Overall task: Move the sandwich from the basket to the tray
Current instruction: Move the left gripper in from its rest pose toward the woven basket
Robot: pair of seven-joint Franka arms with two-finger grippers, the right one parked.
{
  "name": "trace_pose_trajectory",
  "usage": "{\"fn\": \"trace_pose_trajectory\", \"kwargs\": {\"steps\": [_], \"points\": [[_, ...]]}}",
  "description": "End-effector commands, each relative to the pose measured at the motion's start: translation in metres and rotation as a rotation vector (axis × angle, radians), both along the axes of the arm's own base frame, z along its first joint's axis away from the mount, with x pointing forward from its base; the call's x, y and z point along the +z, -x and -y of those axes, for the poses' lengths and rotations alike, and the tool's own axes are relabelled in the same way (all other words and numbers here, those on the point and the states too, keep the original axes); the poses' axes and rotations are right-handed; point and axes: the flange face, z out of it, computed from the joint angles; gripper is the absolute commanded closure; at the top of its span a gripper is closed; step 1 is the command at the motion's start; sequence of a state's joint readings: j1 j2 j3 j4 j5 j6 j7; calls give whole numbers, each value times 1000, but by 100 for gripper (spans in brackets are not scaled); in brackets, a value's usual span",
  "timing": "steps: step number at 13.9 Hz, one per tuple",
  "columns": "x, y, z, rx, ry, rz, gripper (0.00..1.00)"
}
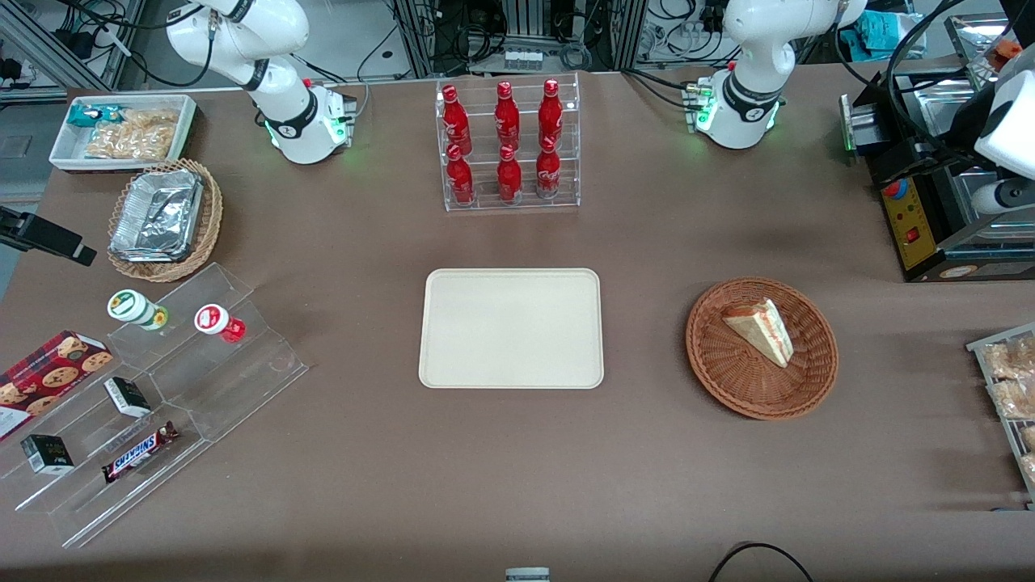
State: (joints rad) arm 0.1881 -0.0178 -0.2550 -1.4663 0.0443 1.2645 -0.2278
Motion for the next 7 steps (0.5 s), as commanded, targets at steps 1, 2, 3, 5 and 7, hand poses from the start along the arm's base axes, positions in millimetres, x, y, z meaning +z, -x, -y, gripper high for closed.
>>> {"fn": "trace_pose_trajectory", "kwargs": {"steps": [1,2,3,5,7], "points": [[4,-6,-3,-5,-25,42,0],[4,-7,-2,-5,-24,44,0],[1,-8,-5,-2,-24,43,0],[-20,-21,-29,34,3,8,0],[-61,-41,-59,99,70,-66,0]]}}
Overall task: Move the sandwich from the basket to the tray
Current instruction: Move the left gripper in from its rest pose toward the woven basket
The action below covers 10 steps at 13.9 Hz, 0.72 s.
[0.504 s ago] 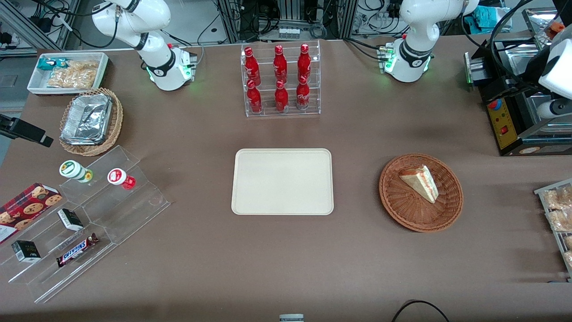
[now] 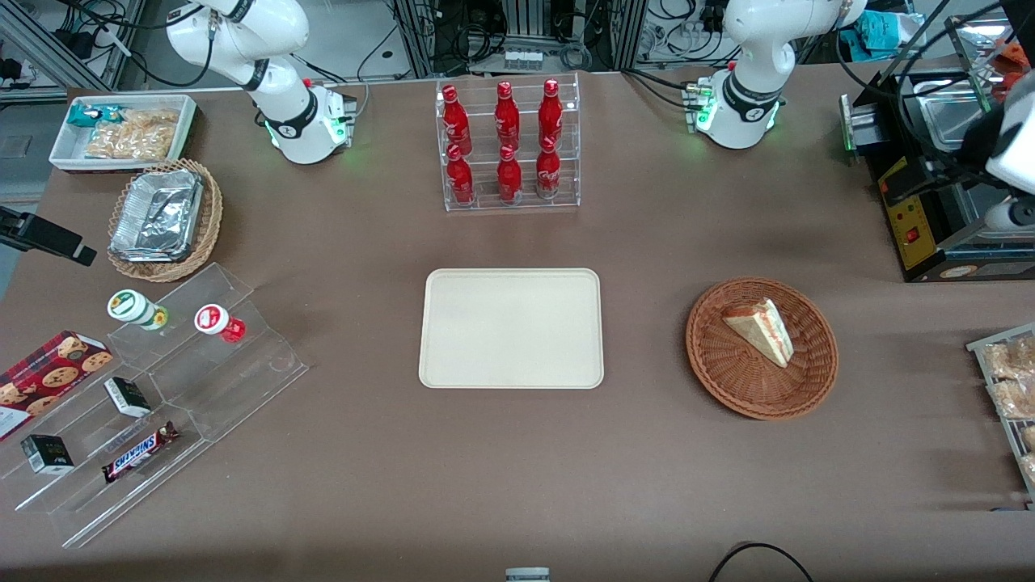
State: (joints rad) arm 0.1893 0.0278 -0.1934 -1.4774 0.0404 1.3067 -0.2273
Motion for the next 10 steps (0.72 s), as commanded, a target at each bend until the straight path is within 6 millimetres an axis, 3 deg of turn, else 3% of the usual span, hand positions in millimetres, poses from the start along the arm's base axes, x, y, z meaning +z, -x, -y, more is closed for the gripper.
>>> {"fn": "trace_pose_trajectory", "kwargs": {"steps": [1,5,8,10], "points": [[-54,-29,-33,67,58,-81,0],[-147,-62,-47,274,22,-113,0],[-215,-59,-43,386,5,-49,0],[-242,-58,-33,430,1,-14,0]]}}
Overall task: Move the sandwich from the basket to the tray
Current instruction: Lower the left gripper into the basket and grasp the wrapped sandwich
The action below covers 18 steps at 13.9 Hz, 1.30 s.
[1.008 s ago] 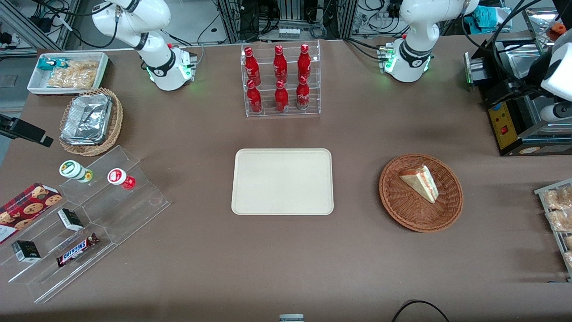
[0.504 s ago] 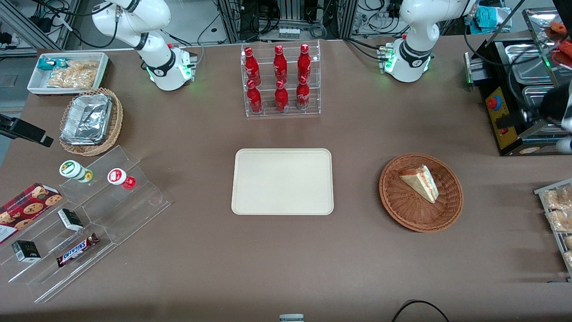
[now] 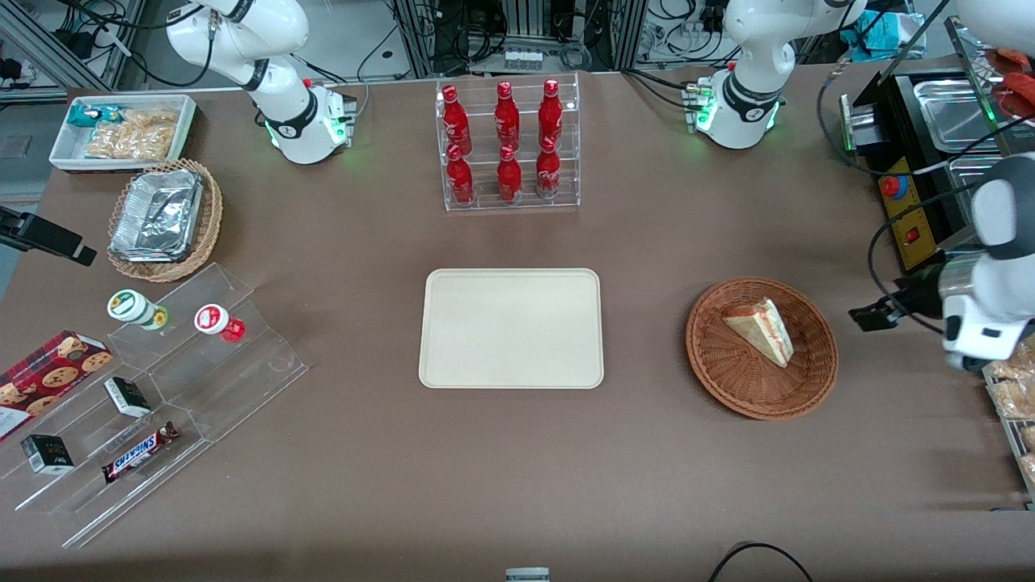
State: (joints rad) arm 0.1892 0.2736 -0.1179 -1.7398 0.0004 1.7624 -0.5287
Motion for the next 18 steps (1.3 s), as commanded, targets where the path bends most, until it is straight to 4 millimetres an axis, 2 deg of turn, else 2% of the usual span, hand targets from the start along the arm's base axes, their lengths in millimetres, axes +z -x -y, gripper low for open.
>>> {"fn": "trace_pose_trajectory", "kwargs": {"steps": [1,3,5,7,12,15,18], "points": [[-23,11,16,105,-13,49,0],[-55,10,42,128,5,63,0],[-83,16,52,157,1,84,0],[-105,14,73,162,-1,69,0],[-122,10,88,185,1,82,0],[-151,11,90,189,3,63,0],[-170,14,90,203,1,33,0]]}}
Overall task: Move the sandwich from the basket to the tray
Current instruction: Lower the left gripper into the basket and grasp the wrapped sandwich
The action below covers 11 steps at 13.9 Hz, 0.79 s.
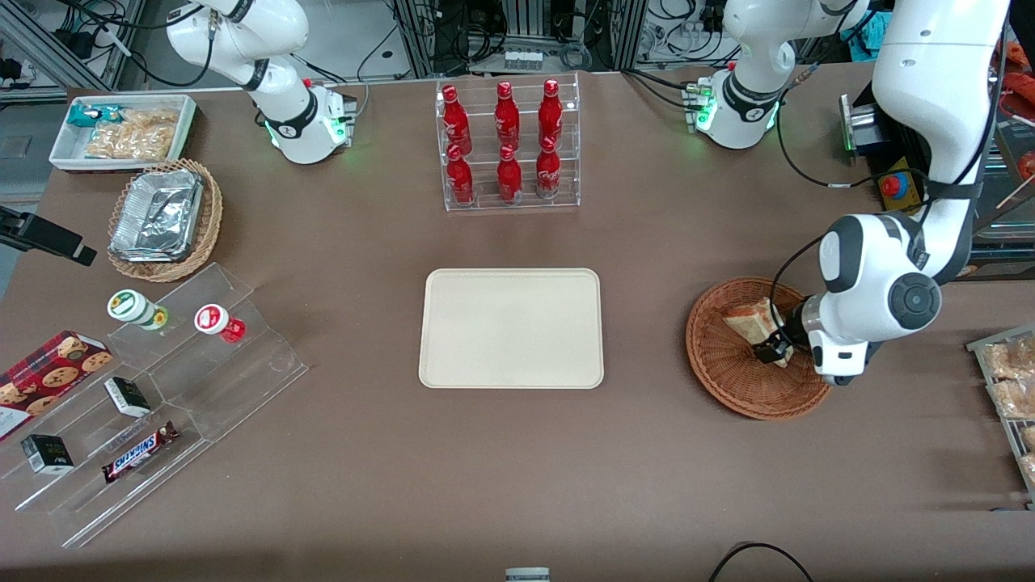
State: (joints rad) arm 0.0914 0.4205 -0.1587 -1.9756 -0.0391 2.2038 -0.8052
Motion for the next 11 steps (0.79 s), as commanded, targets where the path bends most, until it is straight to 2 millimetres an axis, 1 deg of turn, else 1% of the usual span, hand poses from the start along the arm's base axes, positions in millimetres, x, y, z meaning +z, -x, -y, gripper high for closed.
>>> {"fn": "trace_pose_trajectory", "kwargs": {"steps": [1,2,3,4,5,7,8,9,10,11], "points": [[-17,3,4,36,3,-17,0],[-23,6,4,46,1,-18,2],[-24,5,4,72,-3,-14,16],[-24,5,4,92,-8,-15,43],[-24,6,4,92,-10,-18,65],[-23,5,8,83,-11,-16,85],[-20,5,16,65,-10,-14,87],[-14,2,18,58,-9,-1,88],[0,-4,19,60,-11,23,88],[20,-7,30,35,-12,38,88]]}}
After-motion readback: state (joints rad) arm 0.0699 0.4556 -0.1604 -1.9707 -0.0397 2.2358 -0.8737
